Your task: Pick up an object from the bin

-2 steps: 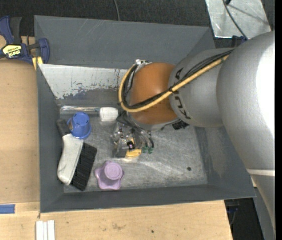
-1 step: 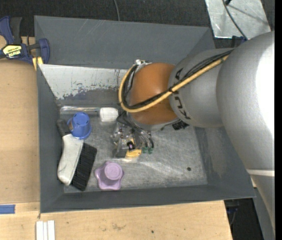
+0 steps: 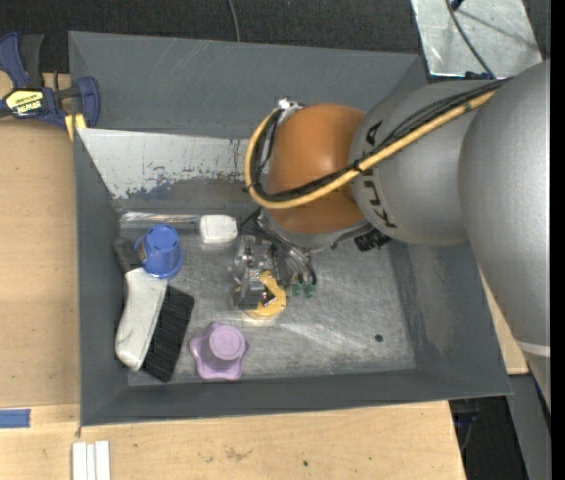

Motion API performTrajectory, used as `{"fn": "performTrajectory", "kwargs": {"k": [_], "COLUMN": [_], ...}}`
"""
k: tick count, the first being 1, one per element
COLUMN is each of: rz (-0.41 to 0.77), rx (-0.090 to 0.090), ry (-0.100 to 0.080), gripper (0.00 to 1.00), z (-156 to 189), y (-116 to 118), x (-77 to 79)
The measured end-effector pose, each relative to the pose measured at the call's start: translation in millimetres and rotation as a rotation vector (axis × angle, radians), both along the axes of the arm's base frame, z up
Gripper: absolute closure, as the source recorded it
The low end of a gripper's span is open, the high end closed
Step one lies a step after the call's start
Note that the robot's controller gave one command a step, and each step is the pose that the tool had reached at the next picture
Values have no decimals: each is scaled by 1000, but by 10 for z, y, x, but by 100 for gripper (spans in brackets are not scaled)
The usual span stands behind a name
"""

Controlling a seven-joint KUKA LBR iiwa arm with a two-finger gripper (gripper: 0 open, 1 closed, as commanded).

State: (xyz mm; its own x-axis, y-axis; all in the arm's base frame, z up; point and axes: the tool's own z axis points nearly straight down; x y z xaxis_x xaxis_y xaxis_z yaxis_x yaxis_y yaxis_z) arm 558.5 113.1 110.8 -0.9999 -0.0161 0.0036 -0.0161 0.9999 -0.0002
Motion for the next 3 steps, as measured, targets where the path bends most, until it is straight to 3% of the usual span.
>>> {"fn": "performTrajectory", "kwargs": {"k": [1, 2, 3], "rz": [-7, -11, -11], "rx": [1, 1, 1], "ry": [-3, -6, -5], "gripper": [100, 0, 0], "z": [616, 972, 867], "y": [-114, -170, -178], "x": [14, 33, 35]}}
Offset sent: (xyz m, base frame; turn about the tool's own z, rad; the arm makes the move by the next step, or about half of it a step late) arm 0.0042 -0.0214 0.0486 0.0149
